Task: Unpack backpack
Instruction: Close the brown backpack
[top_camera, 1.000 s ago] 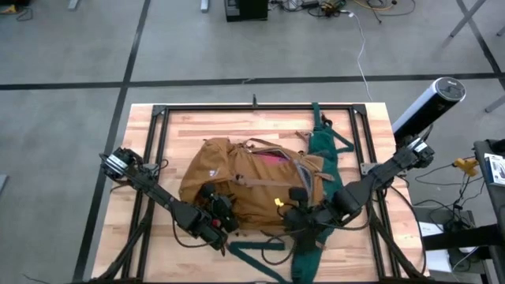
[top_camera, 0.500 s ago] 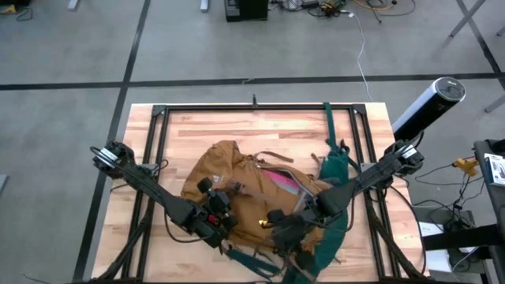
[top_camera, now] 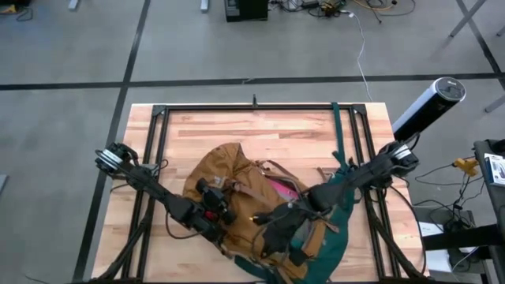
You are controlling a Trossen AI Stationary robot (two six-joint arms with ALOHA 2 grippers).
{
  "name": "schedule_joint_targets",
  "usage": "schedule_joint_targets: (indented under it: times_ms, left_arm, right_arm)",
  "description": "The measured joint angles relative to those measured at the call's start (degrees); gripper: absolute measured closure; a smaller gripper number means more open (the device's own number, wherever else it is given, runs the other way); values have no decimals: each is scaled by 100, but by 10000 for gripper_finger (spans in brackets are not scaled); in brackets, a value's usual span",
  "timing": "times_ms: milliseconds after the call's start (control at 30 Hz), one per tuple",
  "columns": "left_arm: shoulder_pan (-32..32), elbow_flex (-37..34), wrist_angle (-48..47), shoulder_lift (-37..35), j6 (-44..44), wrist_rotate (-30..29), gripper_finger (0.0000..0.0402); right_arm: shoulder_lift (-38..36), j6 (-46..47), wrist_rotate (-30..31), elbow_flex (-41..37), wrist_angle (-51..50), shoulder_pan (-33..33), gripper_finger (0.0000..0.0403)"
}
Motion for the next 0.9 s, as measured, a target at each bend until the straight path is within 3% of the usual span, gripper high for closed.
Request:
schedule_joint_targets:
  times_ms: [133,267,400,567,733,900]
  left_arm:
    - [115,-171,167,-90,258,-3,338]
    - [256,-289,-483,-448,281,47,338]
    - [353,-371,-1290,-1353,321,-157,338]
    - [372,-520,-1344,-2688,947,-407,338]
    - [147,-570,-347,-3327,1822,77,338]
    - [-259,-654,1684,-2659,2983,386,338]
  right_arm:
    - [269,-2,280,0,774,-203,403]
    - [263,-378,1447,138,808,-286,403]
    - [148,-900,2431,388,523,-348,403]
    - [141,-1621,2590,651,380,-395,403]
    - [136,-1755,3200,708,-46,-456,403]
    - [112,-1620,3402,772,-434,-503,403]
